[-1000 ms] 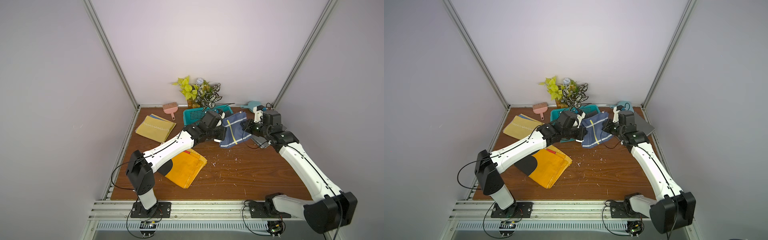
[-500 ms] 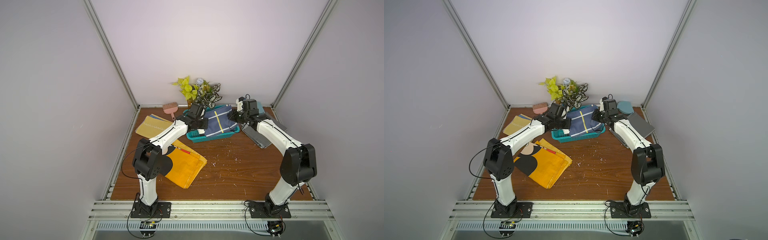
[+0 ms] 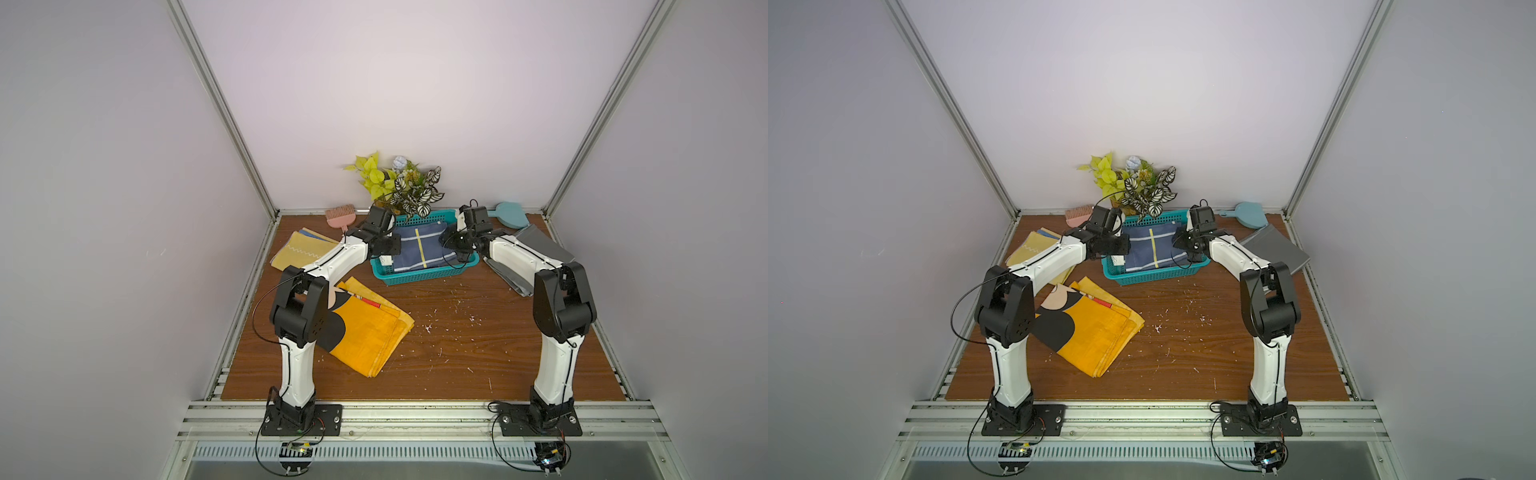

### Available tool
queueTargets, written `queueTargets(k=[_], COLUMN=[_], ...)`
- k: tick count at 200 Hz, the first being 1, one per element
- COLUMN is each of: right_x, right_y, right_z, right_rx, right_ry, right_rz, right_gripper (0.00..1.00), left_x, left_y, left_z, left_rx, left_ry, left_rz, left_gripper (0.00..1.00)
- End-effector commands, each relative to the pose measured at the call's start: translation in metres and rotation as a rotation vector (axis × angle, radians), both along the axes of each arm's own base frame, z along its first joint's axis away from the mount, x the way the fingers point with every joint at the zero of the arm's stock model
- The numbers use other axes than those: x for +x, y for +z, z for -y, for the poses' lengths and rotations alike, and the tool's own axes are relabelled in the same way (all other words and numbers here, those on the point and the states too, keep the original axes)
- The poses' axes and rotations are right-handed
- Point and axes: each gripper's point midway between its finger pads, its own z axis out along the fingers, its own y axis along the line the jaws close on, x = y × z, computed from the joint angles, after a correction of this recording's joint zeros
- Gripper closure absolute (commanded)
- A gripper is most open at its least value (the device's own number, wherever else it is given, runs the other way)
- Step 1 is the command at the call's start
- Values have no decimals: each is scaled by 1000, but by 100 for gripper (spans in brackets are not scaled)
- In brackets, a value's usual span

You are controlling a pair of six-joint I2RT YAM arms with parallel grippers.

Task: Put the folded pillowcase in the basket
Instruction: Place the object, then move to the center of the board.

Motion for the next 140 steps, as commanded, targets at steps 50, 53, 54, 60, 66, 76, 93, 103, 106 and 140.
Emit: queueTargets(k=[50, 53, 54, 60, 66, 76, 93, 103, 106, 140], right_x=[-14, -15, -15, -17, -18, -22, -27, -31, -33, -40], right_y=[127, 130, 131, 134, 135, 125, 83, 55, 47, -8], right_z=[60, 67, 70, 84, 101, 129, 167, 182, 185, 210], right_rx=[-128, -133, -134, -143, -156, -181, -209, -226, -230, -282], right_ry=[-136, -149, -154, -179, -213, -262, -309, -317, -320, -351], right_rz=[278, 279, 280, 275, 265, 220, 93, 9, -12, -154], right_gripper=[1, 1, 1, 1, 1, 1, 1, 1, 1, 4], left_x=[0, -1, -1, -3, -5, -9, -22, -29, -31, -59], left_y=[49, 51, 52, 58, 63, 69, 70, 70, 70, 65], left_z=[-27, -26, -26, -25, -23, -21, -18, -16, -16, -5], left_rx=[-38, -44, -45, -57, -70, -88, -94, -90, -89, -94], left_ry=[79, 76, 75, 71, 64, 55, 41, 34, 32, 3], left_rz=[127, 129, 129, 134, 136, 138, 131, 130, 131, 110], left_gripper=[1, 1, 1, 1, 1, 1, 1, 0, 1, 0])
